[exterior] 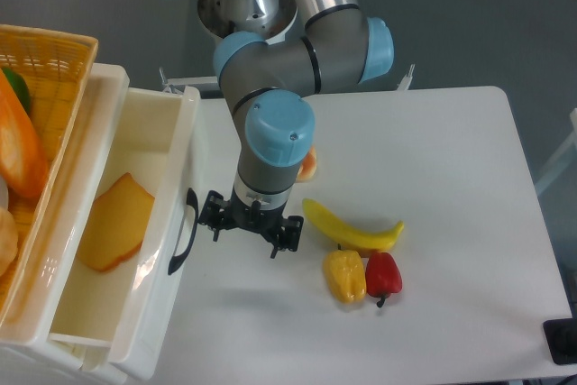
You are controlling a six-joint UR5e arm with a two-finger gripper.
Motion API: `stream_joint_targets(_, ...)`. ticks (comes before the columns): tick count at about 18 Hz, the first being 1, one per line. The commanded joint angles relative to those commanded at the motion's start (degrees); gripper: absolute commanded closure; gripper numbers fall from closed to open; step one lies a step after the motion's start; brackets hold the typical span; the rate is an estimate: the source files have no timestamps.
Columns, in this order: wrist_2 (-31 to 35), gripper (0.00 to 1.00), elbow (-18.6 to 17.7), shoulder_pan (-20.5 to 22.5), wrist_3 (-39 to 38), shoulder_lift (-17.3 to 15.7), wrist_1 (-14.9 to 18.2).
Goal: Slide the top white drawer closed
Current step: 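Push the drawer front with the gripper into the cabinet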
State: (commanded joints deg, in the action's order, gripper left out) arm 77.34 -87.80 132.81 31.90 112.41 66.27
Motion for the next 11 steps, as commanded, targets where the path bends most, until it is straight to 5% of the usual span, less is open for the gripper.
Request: stream_joint_targets(11,-0.1,0.00,0.1,-2.6,0.7,0.0,-0.3)
